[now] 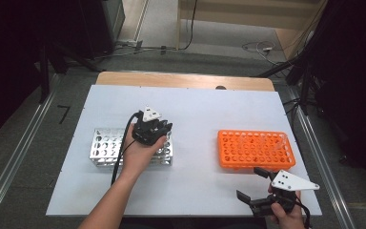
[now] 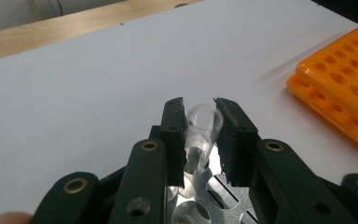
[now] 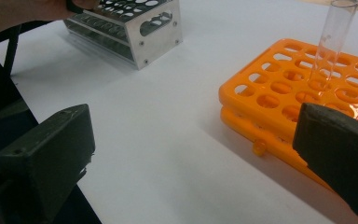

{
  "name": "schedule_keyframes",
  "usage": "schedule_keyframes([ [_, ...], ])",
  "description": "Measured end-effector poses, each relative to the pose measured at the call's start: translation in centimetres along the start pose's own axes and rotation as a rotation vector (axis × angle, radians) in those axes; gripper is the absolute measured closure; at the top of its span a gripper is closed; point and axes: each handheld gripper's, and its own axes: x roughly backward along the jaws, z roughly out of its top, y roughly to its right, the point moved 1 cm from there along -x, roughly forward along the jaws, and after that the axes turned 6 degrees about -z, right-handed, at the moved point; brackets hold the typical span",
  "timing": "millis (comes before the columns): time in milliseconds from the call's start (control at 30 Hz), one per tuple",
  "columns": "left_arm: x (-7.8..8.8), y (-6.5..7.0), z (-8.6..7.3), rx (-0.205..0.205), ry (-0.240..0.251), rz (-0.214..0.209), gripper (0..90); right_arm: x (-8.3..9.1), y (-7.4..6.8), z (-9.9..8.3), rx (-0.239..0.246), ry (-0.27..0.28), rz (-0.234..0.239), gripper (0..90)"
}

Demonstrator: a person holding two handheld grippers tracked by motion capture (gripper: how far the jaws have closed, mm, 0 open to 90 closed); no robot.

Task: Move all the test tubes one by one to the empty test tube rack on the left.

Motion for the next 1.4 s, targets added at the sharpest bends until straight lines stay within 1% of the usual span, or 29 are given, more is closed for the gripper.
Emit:
schedule_keyframes([
  [67,0.1,0.0,0.0,0.002,0.01,-0.001,69.7,0.0,0.0,0.0,0.0,0.0,0.0,0.0],
  [100,0.2,0.0,0.1,0.001,0.015,-0.007,67.6,0.0,0.0,0.0,0.001,0.001,0.0,0.0],
  [167,0.4,0.0,0.1,0.013,0.036,-0.026,62.5,0.0,0.0,0.0,0.0,0.001,0.0,0.0],
  [200,0.6,0.1,0.1,0.015,0.054,-0.043,58.8,0.0,0.0,0.0,-0.004,0.0,0.0,0.0],
  [333,1.5,0.5,-0.1,0.026,0.107,-0.077,40.0,0.0,0.1,0.1,-0.009,0.004,-0.001,0.0],
  [400,1.9,0.8,-0.2,0.031,0.122,-0.086,28.7,0.0,0.1,0.2,-0.009,0.007,-0.002,0.0],
  [500,2.5,1.3,-0.6,0.04,0.131,-0.096,16.5,-0.1,0.2,0.3,-0.009,0.004,-0.009,0.0],
  [567,2.9,1.6,-0.8,0.039,0.135,-0.11,10.7,-0.2,0.3,0.4,-0.01,0.004,-0.014,0.0],
  [600,3.1,1.8,-0.9,0.038,0.135,-0.118,9.2,-0.2,0.3,0.4,-0.011,0.003,-0.017,0.0],
  [633,3.4,1.9,-1.1,0.027,0.134,-0.128,7.5,-0.3,0.3,0.5,-0.011,0.005,-0.018,0.0],
  [667,3.6,2.1,-1.2,0.024,0.141,-0.141,2.0,-0.3,0.3,0.6,-0.008,0.002,-0.019,0.0],
  [700,3.9,2.3,-1.4,0.017,0.149,-0.159,0.3,-0.4,0.3,0.6,-0.007,0.001,-0.022,0.0],
  [800,4.9,2.7,-1.8,0.003,0.169,-0.182,0.0,-0.7,0.3,0.8,-0.009,-0.005,-0.027,0.0],
  [867,5.5,3.1,-2.1,0.004,0.186,-0.187,0.0,-0.8,0.4,0.9,-0.008,-0.007,-0.031,0.0],
  [900,5.8,3.2,-2.3,0.002,0.186,-0.193,0.0,-0.9,0.4,1.0,-0.009,-0.006,-0.035,0.0],
  [1100,7.4,3.6,-3.3,0.006,0.207,-0.177,0.0,-1.5,1.0,1.9,-0.035,-0.014,-0.056,0.0],
  [1233,8.4,3.5,-4.2,0.025,0.229,-0.175,0.0,-2.0,1.3,2.6,-0.049,-0.023,-0.07,0.0],
  [1333,9.1,3.6,-4.8,0.019,0.249,-0.187,0.0,-2.5,1.7,3.1,-0.046,-0.043,-0.099,0.0],
  [1367,9.2,3.6,-5.0,0.018,0.257,-0.194,0.0,-2.7,1.8,3.3,-0.052,-0.057,-0.112,0.0],
  [1400,9.4,3.6,-5.2,0.016,0.259,-0.199,0.0,-2.9,2.0,3.5,-0.067,-0.063,-0.116,0.0],
])
